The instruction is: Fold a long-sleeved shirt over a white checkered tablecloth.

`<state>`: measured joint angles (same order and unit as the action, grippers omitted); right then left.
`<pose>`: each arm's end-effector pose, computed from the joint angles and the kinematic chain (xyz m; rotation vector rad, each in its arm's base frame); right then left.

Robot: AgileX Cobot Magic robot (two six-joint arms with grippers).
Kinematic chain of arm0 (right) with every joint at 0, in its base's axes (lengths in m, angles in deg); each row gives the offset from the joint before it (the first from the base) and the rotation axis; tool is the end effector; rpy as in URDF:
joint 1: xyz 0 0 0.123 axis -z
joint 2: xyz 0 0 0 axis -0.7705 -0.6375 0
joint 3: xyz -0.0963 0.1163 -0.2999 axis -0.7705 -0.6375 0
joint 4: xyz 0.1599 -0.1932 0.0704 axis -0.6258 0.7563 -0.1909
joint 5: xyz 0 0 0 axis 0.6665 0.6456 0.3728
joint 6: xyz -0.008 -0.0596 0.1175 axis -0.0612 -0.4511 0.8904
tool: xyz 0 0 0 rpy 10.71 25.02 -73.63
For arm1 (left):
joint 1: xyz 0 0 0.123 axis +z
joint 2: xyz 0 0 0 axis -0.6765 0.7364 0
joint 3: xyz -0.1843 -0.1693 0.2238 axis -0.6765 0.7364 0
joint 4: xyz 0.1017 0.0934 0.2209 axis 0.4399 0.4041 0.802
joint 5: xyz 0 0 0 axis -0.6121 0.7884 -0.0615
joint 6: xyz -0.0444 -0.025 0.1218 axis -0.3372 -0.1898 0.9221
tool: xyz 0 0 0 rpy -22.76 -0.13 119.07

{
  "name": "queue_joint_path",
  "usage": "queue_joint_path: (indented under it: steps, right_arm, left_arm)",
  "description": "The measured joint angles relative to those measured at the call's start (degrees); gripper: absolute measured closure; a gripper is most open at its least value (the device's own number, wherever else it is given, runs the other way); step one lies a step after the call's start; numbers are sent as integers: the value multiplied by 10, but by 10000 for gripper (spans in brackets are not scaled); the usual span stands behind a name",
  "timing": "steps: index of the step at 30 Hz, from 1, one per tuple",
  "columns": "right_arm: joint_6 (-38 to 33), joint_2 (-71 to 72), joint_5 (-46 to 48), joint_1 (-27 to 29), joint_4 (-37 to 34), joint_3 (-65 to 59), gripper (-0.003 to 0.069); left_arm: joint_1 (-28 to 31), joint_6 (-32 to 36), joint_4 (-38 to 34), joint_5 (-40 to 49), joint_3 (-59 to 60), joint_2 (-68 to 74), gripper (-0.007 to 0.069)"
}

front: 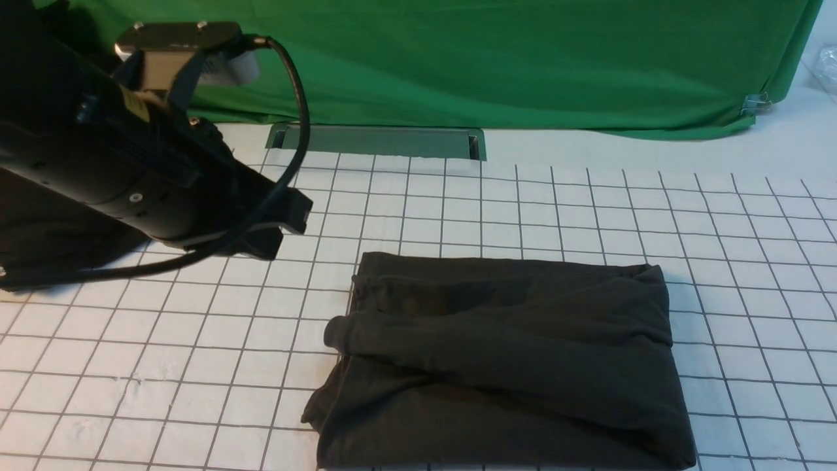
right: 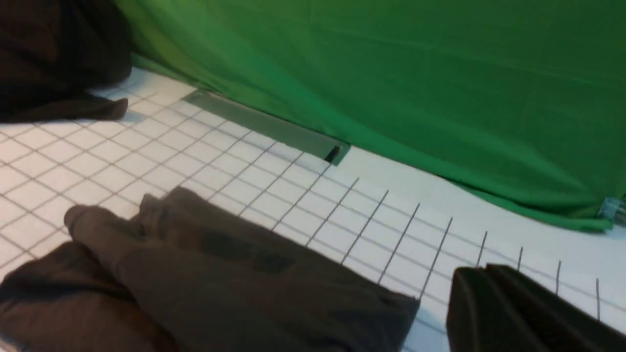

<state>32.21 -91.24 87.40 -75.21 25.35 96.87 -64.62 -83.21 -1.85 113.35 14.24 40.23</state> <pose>0.0707 0.0293 0.3545 -0.4120 1.6838 0.2506 0.2617 -0.1217 0.3636 0.3738 2.5335 -0.3391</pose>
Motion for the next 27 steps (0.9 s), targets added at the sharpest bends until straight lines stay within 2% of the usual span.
queue_joint_path:
  steps: [6,23,27]
  right_arm:
    - [-1,0,-72,0,0,-1,629]
    - [0,0,-81,0,0,-1,585]
    - [0,6,-117,0,0,-24,573]
  left_arm:
    - [0,0,0,-2,0,0,622]
    - [0,0,0,-3,0,0,622]
    - [0,0,0,-3,0,0,622]
